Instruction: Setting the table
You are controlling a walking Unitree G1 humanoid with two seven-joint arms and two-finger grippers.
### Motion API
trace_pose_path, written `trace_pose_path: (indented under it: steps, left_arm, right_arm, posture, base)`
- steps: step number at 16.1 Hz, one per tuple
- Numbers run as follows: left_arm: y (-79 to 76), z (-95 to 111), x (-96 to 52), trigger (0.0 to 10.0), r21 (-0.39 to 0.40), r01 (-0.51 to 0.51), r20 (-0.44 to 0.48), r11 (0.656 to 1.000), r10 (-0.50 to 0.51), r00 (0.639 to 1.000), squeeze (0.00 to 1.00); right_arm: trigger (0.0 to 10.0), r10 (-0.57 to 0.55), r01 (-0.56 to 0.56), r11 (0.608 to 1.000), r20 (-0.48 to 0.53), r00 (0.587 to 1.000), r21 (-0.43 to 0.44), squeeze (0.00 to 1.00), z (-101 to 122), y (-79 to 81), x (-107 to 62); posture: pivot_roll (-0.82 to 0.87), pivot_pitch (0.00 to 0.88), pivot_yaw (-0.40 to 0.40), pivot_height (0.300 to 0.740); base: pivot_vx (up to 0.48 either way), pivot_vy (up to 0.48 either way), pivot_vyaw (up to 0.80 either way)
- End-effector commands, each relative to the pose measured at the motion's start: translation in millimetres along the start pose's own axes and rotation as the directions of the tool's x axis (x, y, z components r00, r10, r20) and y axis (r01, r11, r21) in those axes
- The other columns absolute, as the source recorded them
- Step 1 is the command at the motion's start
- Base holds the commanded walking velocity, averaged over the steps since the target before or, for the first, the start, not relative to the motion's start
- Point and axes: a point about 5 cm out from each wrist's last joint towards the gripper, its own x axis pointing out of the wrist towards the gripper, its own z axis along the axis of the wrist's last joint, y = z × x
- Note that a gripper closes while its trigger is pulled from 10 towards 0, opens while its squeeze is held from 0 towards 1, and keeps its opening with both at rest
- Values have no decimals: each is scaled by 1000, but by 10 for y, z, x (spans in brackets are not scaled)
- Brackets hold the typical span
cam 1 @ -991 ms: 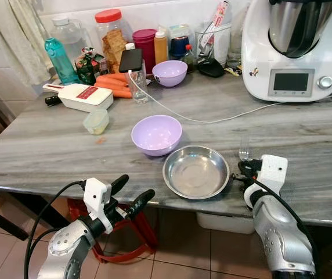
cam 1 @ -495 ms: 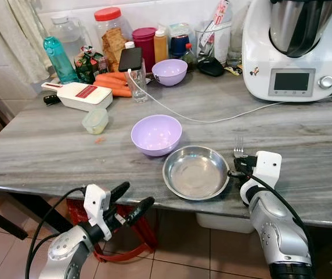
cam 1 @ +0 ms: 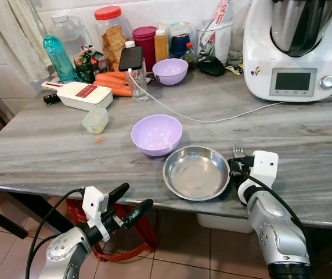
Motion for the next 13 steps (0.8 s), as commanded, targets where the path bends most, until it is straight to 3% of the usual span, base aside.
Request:
trace_pose_path:
  steps: [1, 3, 5, 10, 11, 13]
  left_arm:
    - [68, 44, -47, 10000, 24, -28, 15, 999, 28, 999, 0]
    - [100, 105, -40, 10000, 40, -58, 47, 997, 56, 997, 0]
    - [159, 303, 103, 10000, 75, -132, 118, 988, 123, 985, 0]
    - [45, 590, 255, 10000, 72, -163, 212, 984, 144, 967, 0]
    - [71, 609, 270, 10000, 89, -217, 214, 972, 194, 957, 0]
    - [210, 591, 289, 10000, 96, -390, 188, 916, 368, 910, 0]
  right_arm:
    - [10000, -38, 38, 999, -6, 999, -2, 1000, -29, -68, -34]
    - [10000, -59, 60, 998, 35, 998, -16, 1000, 32, -108, -66]
    - [10000, -87, 91, 995, 121, 989, -29, 1000, 145, -156, -140]
    - [10000, -77, 112, 988, 294, 953, -105, 1000, 360, -117, -276]
    - [10000, -74, 113, 988, 315, 946, -109, 1000, 386, -103, -294]
    - [10000, -61, 103, 990, 356, 933, -99, 1000, 436, -70, -332]
  posture:
    - [-97, 16, 117, 740]
    - [-99, 16, 118, 740]
    - [-102, 14, 121, 740]
    - [-107, 9, 125, 740]
    - [-107, 9, 125, 740]
    - [-105, 3, 126, 740]
  base:
    - [0, 0, 0]
    - [0, 0, 0]
    - [0, 0, 0]
    - [0, 0, 0]
    - [0, 0, 0]
    - [0, 0, 0]
